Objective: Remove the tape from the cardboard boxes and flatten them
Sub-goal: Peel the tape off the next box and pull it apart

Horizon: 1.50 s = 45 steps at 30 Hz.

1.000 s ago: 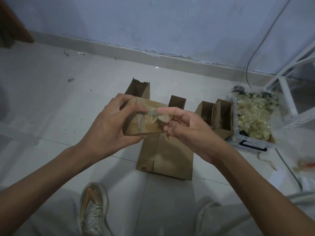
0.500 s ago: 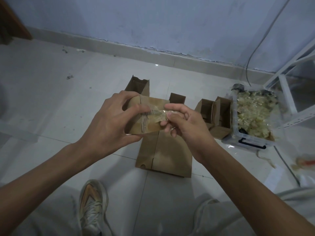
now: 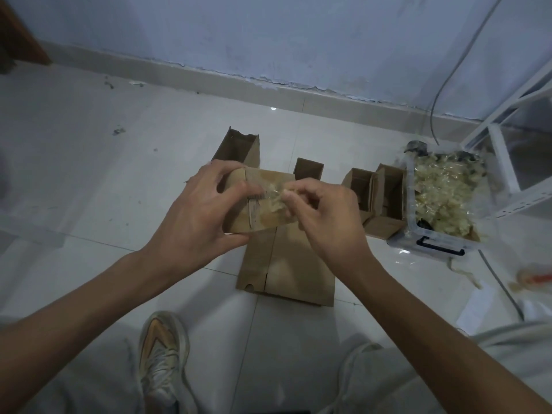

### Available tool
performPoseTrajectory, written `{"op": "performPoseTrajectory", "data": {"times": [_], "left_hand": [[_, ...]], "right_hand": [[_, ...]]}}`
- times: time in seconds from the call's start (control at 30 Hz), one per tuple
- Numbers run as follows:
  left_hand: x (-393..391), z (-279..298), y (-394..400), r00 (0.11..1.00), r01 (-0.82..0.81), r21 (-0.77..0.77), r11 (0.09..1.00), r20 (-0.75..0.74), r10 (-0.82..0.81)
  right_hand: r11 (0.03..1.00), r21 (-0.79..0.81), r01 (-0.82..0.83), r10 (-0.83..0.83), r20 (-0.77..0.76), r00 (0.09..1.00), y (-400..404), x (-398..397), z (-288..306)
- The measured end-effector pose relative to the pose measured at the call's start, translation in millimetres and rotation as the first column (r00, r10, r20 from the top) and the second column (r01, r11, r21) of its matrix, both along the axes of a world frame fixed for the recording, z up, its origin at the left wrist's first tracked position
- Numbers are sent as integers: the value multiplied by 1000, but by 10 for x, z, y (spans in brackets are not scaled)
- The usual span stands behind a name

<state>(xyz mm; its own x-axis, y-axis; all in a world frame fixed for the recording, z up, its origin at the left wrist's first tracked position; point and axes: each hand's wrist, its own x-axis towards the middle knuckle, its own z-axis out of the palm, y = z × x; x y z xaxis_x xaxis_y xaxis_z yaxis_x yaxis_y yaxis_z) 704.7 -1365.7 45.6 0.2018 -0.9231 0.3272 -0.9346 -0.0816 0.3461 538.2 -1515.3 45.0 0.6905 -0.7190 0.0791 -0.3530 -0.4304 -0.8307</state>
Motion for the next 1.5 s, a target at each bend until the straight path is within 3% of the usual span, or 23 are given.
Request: {"op": "performPoseTrajectory", "data": {"times": [0.13, 0.4, 0.5, 0.73, 0.8, 0.93, 1.0, 1.1, 1.17, 1.23, 1.3, 1.4, 1.5], "left_hand": [[0, -15, -12, 997, -29, -3, 1000, -76, 29], [-75, -38, 26, 987, -80, -26, 996, -139, 76], [-66, -53, 33, 984, -83, -39, 996, -160, 76], [-96, -91, 28, 998, -30, -41, 999, -47, 28], [-88, -85, 16, 1000, 5, -27, 1000, -20, -5], [-43, -24, 23, 994, -1, -78, 997, -107, -7], [-13, -2, 33, 988, -22, -97, 995, -153, 7], [-2, -4, 29, 987, -7, -90, 996, -162, -8], [-22, -21, 28, 989, 0, -68, 998, -147, -10], [-45, -46, 34, 992, -9, -57, 998, -127, 2], [-49, -61, 37, 995, -23, -54, 998, -94, 17], [-12, -61, 42, 998, -41, -57, 998, -49, 38], [9, -59, 48, 998, -45, -61, 997, -39, 43]], "right_hand": [[979, 180, -91, 87, 31, 996, 12, 11, 13], [851, 524, -47, 11, 72, 997, 40, 26, 69], [828, 559, -39, 14, 49, 999, 75, 36, 96], [812, 584, -8, 44, -48, 998, 83, 13, 108], [748, 663, -34, 99, -61, 993, 26, -11, 110], [437, 896, -76, 31, 69, 997, -148, -80, 83], [480, 875, -59, 40, 45, 998, -188, -99, 74], [681, 732, 5, 27, -31, 999, -129, -69, 56], [855, 513, 78, -56, -58, 997, -21, -25, 60], [943, 324, 76, -77, -10, 997, 76, 10, 63], [919, 394, -10, -16, 62, 998, 120, 30, 80], [809, 576, -121, 53, 133, 990, 82, 42, 120], [750, 635, -183, 107, 157, 982, 14, 38, 137]]}}
